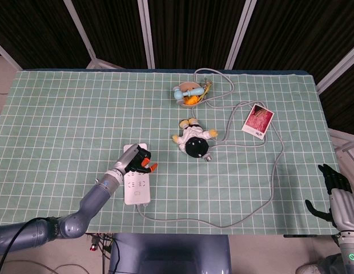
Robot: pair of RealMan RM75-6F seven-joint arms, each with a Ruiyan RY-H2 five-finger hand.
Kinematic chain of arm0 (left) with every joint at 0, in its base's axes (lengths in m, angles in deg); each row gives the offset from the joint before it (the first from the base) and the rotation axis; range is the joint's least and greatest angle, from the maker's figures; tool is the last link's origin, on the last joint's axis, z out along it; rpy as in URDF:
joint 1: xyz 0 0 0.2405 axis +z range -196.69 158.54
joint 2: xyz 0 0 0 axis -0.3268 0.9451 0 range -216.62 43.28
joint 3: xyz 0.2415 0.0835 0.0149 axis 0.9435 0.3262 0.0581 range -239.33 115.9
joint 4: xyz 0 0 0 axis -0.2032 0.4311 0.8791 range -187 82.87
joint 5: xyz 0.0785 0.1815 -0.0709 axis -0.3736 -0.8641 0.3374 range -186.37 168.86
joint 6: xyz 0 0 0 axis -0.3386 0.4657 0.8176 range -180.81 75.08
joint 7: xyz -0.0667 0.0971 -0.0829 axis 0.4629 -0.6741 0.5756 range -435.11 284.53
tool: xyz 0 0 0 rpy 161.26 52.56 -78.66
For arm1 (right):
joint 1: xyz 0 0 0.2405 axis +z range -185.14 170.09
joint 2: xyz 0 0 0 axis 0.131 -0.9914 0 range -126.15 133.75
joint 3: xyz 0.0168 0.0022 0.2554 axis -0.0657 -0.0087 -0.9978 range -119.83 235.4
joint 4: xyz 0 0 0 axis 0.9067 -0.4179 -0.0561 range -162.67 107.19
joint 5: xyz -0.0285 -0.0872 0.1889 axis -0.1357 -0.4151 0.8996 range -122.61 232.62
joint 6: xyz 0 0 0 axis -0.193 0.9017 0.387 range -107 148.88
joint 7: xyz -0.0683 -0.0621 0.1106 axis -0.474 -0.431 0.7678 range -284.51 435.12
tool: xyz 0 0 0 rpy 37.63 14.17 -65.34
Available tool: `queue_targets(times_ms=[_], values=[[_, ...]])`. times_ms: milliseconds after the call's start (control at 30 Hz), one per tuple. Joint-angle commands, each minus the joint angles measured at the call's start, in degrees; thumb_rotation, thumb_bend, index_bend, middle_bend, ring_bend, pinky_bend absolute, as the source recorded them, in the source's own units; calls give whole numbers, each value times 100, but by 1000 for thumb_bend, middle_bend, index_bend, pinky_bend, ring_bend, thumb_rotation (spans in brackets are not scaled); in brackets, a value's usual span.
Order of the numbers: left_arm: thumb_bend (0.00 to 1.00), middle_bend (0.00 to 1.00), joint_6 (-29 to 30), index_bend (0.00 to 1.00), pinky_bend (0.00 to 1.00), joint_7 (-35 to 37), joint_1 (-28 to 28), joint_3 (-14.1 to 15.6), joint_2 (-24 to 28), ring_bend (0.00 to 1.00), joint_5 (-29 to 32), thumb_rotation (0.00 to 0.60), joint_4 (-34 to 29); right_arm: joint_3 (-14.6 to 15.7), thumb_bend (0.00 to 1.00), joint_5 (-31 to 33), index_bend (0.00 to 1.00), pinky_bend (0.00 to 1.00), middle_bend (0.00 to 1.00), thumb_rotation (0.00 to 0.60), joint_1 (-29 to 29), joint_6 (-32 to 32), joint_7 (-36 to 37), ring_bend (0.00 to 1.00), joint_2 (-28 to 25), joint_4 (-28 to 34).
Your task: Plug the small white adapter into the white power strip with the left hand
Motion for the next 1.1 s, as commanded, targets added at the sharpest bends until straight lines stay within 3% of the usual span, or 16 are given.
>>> queue_targets(times_ms=[33,233,467,1100], values=[[320,1000,-182,898,1000,252,44,-28,-16,1000,-101,600,108,0,374,2,0,0,0,600,0,-1,-7,0,1,1],[320,1000,-958,899,1000,892,79,-239,139,1000,-412,600,144,-2,373,9,0,0,0,600,1,-3,-12,0,6,-6],[319,1000,-1803,900,1000,1732,327,-600,307,1000,-1308,600,290,-1,373,11,0,0,0,600,3,-8,-23,0,10,-13],[322,1000,-2280,903,1000,2695,539,-741,190,1000,-2239,600,851,-6,374,37,0,0,0,600,0,6,-106,0,39,-16]])
